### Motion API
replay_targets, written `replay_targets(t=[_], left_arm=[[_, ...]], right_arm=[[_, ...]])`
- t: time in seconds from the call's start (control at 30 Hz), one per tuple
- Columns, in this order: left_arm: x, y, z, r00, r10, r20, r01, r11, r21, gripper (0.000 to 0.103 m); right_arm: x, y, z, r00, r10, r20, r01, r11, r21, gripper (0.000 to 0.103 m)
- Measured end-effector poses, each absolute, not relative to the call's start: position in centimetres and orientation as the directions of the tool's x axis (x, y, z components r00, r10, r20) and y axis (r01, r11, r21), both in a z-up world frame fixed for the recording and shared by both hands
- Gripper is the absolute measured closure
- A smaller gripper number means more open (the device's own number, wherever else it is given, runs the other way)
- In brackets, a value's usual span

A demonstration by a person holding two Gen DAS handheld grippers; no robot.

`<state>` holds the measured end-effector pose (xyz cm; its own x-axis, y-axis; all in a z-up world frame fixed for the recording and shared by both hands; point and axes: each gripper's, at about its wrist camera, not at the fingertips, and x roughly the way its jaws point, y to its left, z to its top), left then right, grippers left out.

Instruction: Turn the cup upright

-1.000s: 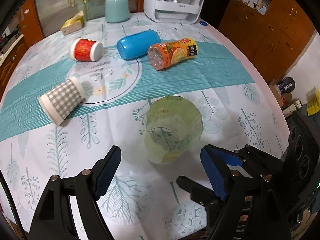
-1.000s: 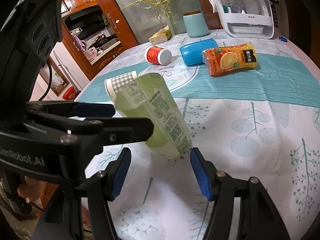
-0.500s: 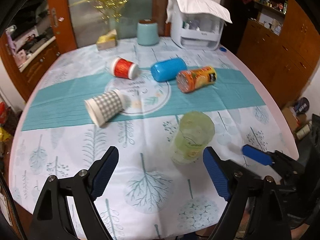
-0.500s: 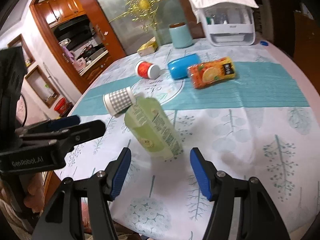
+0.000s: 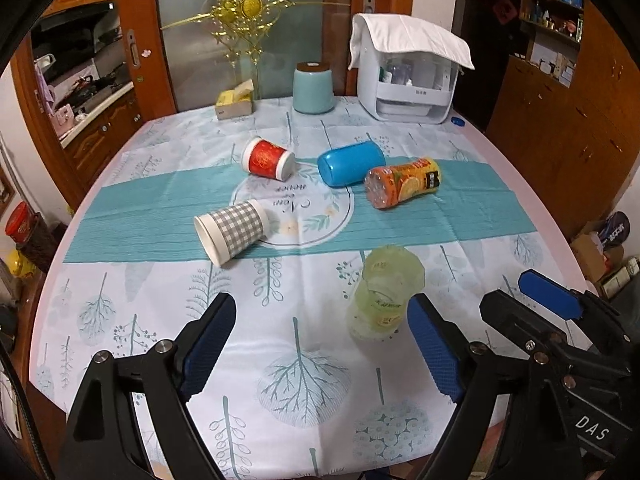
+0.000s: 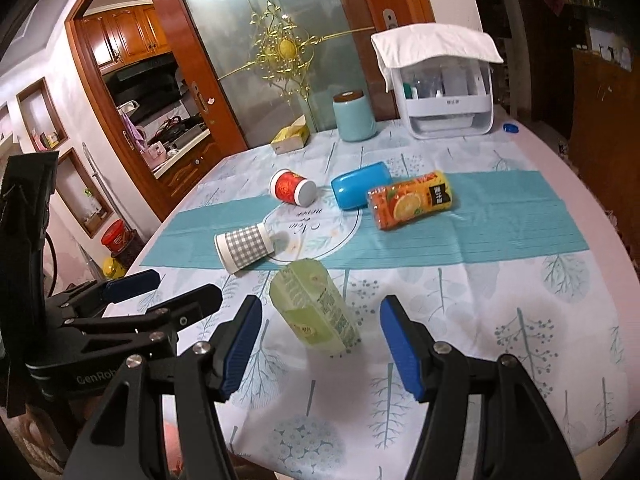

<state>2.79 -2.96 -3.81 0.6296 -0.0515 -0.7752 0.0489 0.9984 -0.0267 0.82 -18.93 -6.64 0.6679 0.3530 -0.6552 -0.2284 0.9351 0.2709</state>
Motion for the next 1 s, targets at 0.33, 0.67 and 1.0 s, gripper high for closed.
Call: replay_targets(t=[0.33, 0.67, 1.0], left_arm=[[2.3, -3.2, -2.7, 0.655, -0.015, -0.756, 0.017, 1.000, -0.005, 0.016], [2.1, -3.2, -2.6, 0.654, 0.004, -0.757, -0.007, 1.000, -0.001, 0.016], [2.2, -3.1, -2.8, 0.649, 0.007, -0.761, -0.017, 1.000, -0.005, 0.016]], right_arm=[[0.4, -18.9, -5.2, 0.702, 0.330, -0.631, -0.222, 0.943, 0.247, 0.041], [0.2, -18.7, -4.9, 0.710, 0.309, -0.633, -0.207, 0.950, 0.232, 0.041], [0.2, -18.8, -5.0, 0.710, 0.305, -0.634, -0.204, 0.952, 0.229, 0.041]])
